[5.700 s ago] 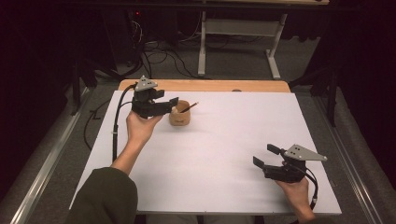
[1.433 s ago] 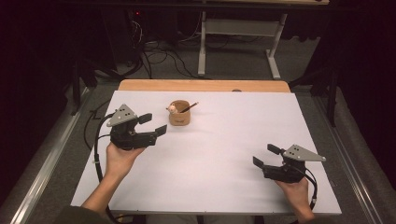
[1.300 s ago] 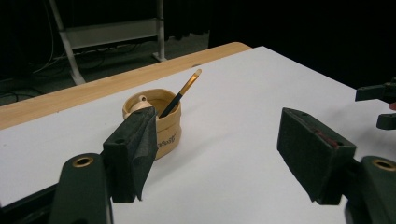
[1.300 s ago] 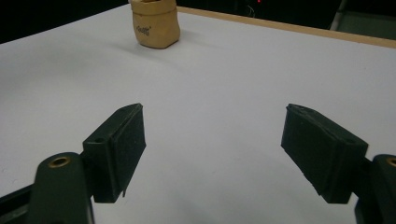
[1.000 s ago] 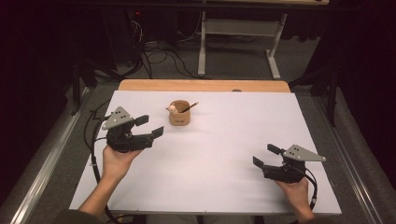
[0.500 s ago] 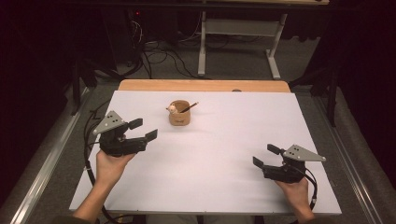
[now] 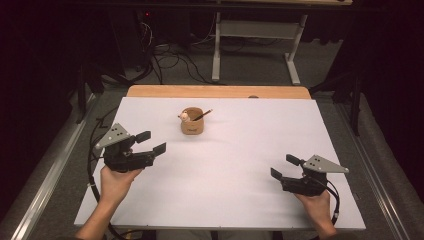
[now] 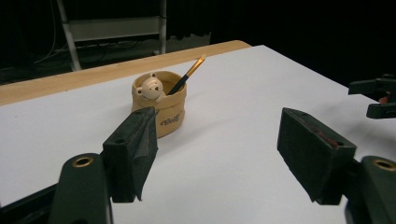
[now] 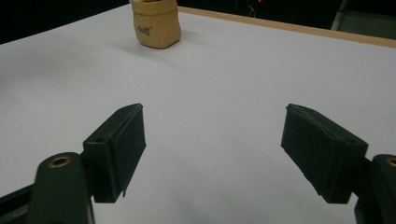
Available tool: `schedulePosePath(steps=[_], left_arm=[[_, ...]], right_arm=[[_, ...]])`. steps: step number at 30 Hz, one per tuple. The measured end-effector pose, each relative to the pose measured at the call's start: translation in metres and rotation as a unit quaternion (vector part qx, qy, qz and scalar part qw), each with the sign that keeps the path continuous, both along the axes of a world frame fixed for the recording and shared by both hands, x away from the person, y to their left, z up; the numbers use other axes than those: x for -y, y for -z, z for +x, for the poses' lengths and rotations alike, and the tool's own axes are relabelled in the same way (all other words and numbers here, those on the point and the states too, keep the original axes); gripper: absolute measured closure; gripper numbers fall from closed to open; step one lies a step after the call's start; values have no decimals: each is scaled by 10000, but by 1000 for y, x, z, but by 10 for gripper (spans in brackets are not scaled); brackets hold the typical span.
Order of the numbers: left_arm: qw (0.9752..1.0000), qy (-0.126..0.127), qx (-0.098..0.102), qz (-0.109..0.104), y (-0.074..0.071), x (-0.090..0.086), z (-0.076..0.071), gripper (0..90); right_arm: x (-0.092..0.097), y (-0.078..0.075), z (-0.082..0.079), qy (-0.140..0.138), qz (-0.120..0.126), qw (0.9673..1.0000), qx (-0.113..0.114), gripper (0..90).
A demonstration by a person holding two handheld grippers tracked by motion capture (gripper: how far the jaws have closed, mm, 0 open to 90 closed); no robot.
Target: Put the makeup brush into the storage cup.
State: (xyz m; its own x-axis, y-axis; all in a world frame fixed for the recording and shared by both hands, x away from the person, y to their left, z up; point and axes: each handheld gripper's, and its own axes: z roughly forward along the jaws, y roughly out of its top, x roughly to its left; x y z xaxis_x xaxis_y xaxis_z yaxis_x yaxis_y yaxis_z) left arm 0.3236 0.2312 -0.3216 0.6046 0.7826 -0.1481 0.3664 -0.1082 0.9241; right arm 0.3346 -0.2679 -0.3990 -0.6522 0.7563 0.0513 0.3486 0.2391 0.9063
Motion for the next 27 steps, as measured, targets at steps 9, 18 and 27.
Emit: schedulePosePath(steps=[9, 18, 27], left_arm=[[10000, 74, -15, 5, 3, 5, -3, 292], [9999, 100, -71, 6, 11, 8, -3, 292], [9999, 101, -113, -18, 17, 10, -3, 292]], right_arm=[[0, 0, 0, 4, 5, 10000, -1, 236], [0, 0, 0, -11, -4, 10000, 10, 236], [0, 0, 0, -11, 2, 10000, 4, 236]])
